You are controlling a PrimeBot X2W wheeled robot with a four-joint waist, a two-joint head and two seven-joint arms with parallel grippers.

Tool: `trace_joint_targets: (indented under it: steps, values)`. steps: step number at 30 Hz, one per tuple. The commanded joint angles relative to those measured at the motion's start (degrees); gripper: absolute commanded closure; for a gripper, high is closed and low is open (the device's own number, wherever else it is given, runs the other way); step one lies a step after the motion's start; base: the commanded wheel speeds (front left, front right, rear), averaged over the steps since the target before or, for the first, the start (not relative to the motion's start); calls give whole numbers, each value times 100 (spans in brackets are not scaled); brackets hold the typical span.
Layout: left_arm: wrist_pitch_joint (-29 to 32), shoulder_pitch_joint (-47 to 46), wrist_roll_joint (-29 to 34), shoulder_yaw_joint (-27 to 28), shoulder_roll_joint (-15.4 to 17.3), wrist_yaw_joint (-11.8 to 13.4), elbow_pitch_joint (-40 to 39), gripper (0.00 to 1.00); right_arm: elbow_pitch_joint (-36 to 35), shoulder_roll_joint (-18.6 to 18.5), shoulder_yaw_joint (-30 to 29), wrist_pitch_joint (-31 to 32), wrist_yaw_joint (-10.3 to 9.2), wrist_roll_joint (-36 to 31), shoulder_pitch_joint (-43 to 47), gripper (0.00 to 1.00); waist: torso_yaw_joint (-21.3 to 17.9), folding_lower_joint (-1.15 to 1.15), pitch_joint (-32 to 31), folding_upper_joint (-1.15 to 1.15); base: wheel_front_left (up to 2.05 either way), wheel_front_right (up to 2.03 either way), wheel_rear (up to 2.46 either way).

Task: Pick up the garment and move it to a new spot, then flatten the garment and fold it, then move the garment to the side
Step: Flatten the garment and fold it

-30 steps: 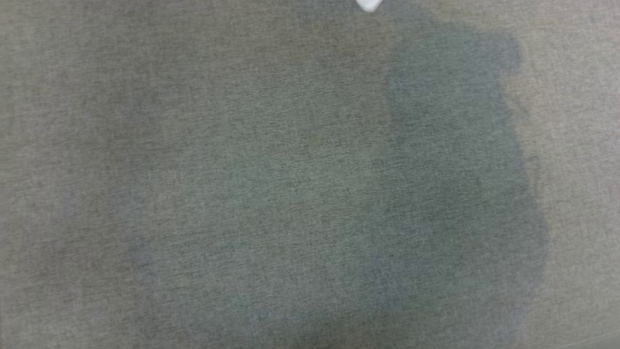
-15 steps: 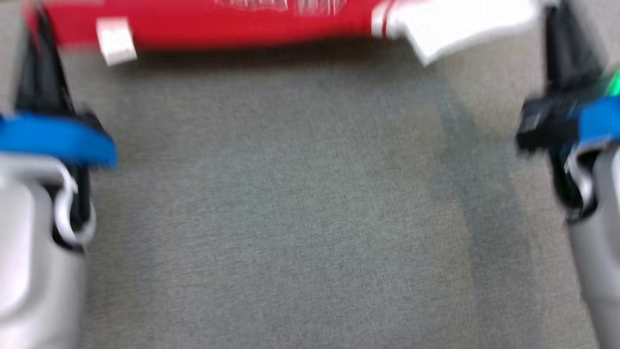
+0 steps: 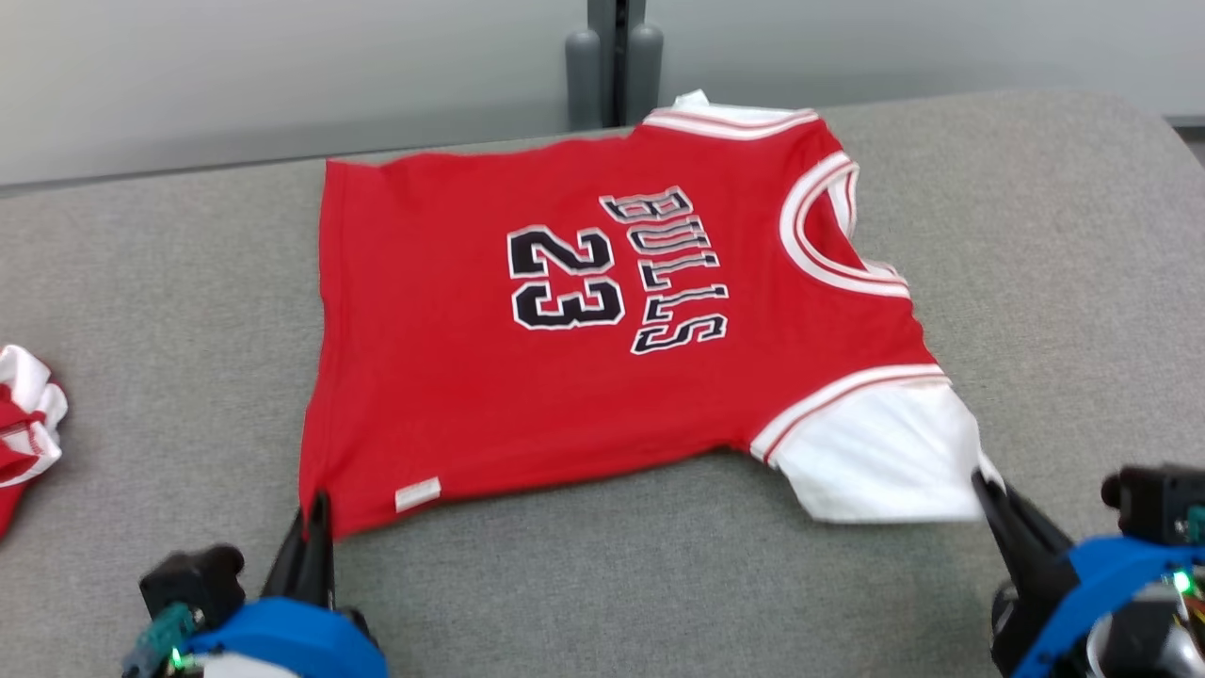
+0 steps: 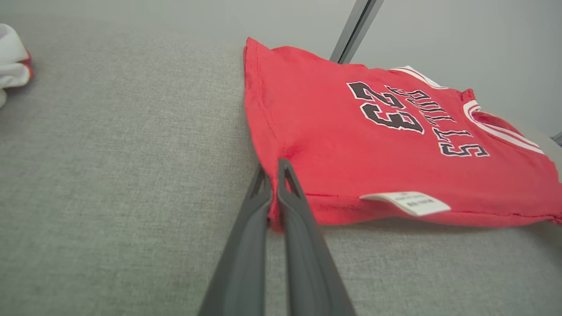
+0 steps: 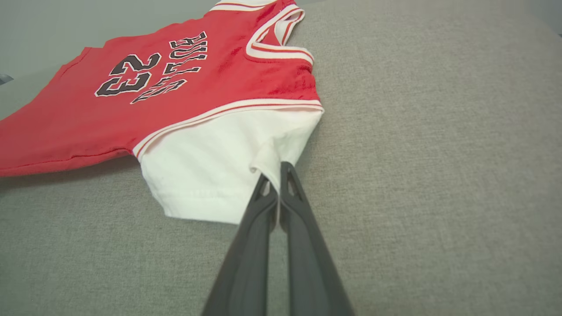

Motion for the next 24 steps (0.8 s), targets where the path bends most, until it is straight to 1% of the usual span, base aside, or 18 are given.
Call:
trace_joint_targets:
  steps: [1, 5, 8, 12, 15, 18, 21, 23, 24]
  values:
    - [126, 233, 24, -38, 13, 104, -116, 100, -361, 93, -112, 380, 1, -54, 343, 100, 35, 2, -69, 0, 0, 0, 0]
    - [452, 713, -34, -80, 71, 265, -414, 100, -1141, 227, -300, 1258, 1, -75, 942, 100, 137, 2, -173, 0, 0, 0, 0]
    - [707, 995, -77, -91, 158, 314, -688, 100, -1588, 272, -418, 1811, 1, -35, 1298, 100, 181, 2, -189, 0, 0, 0, 0]
    - [1023, 1234, -150, -117, 285, 356, -1046, 100, -2030, 292, -543, 2287, 1, 68, 1596, 100, 229, 2, -199, 0, 0, 0, 0]
    - [1116, 1217, -188, -116, 307, 361, -1248, 100, -2172, 292, -689, 2250, 1, 148, 1602, 100, 260, 2, -196, 0, 0, 0, 0]
    - [1136, 1112, -238, -164, 264, 308, -1328, 100, -2187, 293, -742, 2019, 1, 84, 1413, 100, 272, 2, -207, 0, 0, 0, 0]
    - [993, 902, -336, -153, 166, 227, -1377, 100, -2212, 293, -791, 1542, 1, -146, 1038, 100, 266, 2, -223, 0, 0, 0, 0]
    - [908, 620, -444, -104, 95, 115, -1399, 100, -2218, 268, -752, 1173, 1, -353, 673, 100, 258, 2, -222, 0, 0, 0, 0]
    - [889, 418, -473, -92, 102, 40, -1399, 100, -2201, 180, -719, 988, 1, -446, 445, 100, 254, 2, -219, 0, 0, 0, 0]
